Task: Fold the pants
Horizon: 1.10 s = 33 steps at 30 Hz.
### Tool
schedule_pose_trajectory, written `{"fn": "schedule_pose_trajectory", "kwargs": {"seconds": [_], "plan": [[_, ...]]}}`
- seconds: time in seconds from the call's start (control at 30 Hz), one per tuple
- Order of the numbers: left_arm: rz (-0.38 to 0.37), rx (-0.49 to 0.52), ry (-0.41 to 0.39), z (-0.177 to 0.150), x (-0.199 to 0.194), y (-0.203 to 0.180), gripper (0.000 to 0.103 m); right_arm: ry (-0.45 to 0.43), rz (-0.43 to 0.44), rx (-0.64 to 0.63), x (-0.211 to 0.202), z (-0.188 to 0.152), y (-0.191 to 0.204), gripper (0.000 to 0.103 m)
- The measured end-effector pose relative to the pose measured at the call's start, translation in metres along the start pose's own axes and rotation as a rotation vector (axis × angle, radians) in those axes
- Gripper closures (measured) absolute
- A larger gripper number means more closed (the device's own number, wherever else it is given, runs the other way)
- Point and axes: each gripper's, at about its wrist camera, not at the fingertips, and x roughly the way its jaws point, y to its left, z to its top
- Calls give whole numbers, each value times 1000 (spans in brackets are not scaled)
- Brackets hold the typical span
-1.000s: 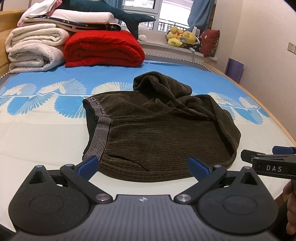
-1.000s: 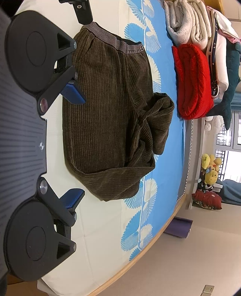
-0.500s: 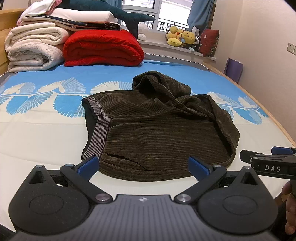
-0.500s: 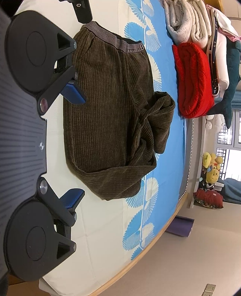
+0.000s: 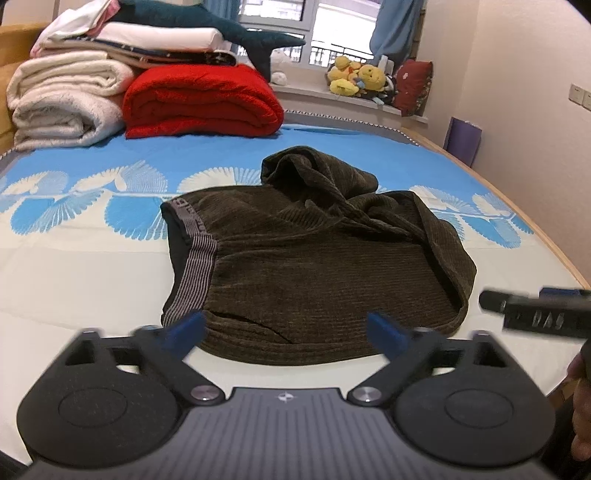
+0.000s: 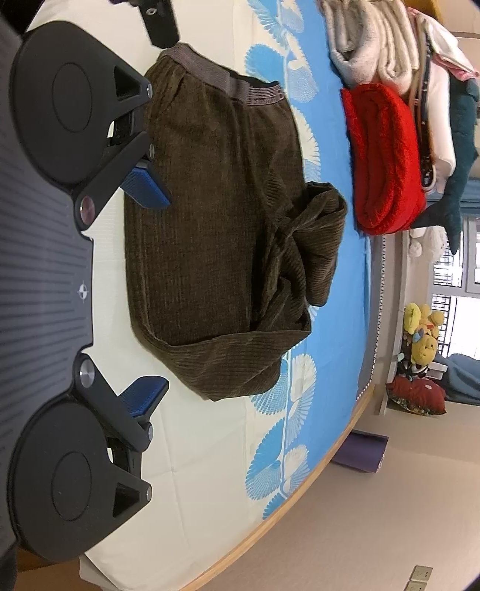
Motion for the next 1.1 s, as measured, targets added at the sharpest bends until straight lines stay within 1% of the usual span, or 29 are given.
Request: {"fn": "schedule_pose_trajectory", "kwargs": {"seconds": [0.03,0.07,0.1,0.13,0.17,0.2,0.23,0.27,0.3,0.33,0.37,0.43,0.47,0.53,0.57,0.6,0.63,0.67,0.7,0.73,0.77,0.83,0.87,0.9,0.93,0.97,1.03,1.1], "plan": [[-3,10,-7,1,-2,-1,31,-12,26,27,-2,3,-4,8],[-14,18,-21,2,-5,0,38,-28,71,63,-6,6,-9,11],[-31,28,-32,4,-8,0,53,-49,129,110,-9,10,-16,16],[-50,46,-39,7,-11,1,61,-65,167,144,-12,13,-22,17],[-69,65,-48,13,-14,1,65,-80,190,164,-13,17,-28,19],[-90,85,-58,20,-17,4,76,-91,198,164,-14,21,-31,24],[-106,96,-64,29,-17,6,81,-107,206,161,-15,27,-35,30],[-125,109,-70,39,-16,12,82,-123,216,161,-15,33,-41,45],[-132,123,-72,48,-13,16,84,-132,222,152,-13,38,-45,53],[-133,134,-72,57,-8,21,84,-147,229,131,-10,44,-50,57],[-130,140,-62,68,2,30,84,-172,233,101,-7,51,-53,63],[-121,126,-30,85,25,48,84,-209,190,27,4,65,-60,65],[-112,104,-7,92,41,59,84,-211,170,-1,13,71,-64,65],[-110,33,43,98,72,86,84,-168,137,-24,36,82,-71,65],[-107,-24,66,97,89,101,84,-133,109,-23,50,85,-73,65],[-99,-79,95,92,104,116,84,-103,81,4,64,84,-78,65],[-78,-135,155,88,122,129,84,-79,67,44,76,81,-83,65],[-40,-205,232,87,140,139,85,-41,63,75,89,76,-86,65],[-56,-261,239,89,148,148,85,27,56,73,104,72,-86,65],[-82,-295,241,92,157,154,84,77,39,45,114,71,-82,65],[-92,-303,247,94,168,158,82,77,33,11,119,72,-79,65],[-68,-328,277,94,189,164,81,77,17,-87,130,72,-70,65],[-62,-359,301,93,201,168,79,94,6,-116,137,72,-69,65],[-66,-382,322,90,210,172,70,127,-4,-127,148,72,-69,64],[-69,-396,346,88,221,175,59,160,-9,-117,158,72,-70,64],[-50,-393,360,85,229,175,55,191,-10,-98,168,74,-73,64],[-13,-371,385,82,242,176,51,247,-18,-66,189,75,-76,63],[-40,-380,400,76,250,177,47,298,-52,-86,207,71,-74,62]]}}
